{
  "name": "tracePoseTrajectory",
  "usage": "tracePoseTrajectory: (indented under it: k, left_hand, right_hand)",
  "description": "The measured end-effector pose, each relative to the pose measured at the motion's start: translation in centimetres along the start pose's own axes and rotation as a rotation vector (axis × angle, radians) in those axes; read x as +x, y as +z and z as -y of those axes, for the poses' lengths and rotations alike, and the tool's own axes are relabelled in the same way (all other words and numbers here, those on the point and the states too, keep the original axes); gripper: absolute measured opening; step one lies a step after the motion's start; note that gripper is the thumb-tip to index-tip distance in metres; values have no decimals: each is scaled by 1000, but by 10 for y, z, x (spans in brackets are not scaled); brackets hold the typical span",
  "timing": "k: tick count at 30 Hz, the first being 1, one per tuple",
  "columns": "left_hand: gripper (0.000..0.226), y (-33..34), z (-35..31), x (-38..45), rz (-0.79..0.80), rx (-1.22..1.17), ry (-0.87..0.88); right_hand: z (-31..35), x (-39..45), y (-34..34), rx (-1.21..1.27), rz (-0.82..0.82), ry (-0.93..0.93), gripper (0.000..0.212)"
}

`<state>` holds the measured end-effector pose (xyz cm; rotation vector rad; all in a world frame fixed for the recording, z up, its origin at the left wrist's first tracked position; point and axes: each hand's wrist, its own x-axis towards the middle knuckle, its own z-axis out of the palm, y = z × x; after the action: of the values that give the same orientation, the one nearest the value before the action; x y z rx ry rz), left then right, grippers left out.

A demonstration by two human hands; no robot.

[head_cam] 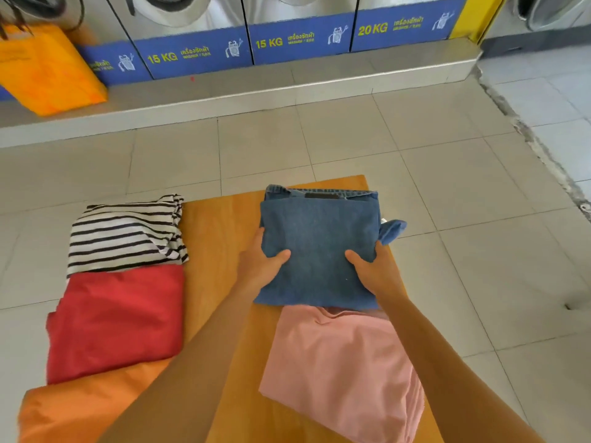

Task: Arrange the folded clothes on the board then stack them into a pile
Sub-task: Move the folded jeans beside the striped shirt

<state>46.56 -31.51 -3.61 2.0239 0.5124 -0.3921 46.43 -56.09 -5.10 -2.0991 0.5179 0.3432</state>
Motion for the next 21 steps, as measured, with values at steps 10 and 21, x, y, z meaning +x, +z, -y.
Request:
tracePoseTrajectory:
  k: [10, 21]
  left_hand:
    - [58, -87, 12, 8, -237, -221, 127]
    - [49, -135, 73, 23, -368, 39, -23]
  right_hand:
    - [86, 25, 54, 120, 217, -199, 48]
    - [110, 16, 141, -158, 215, -243, 57]
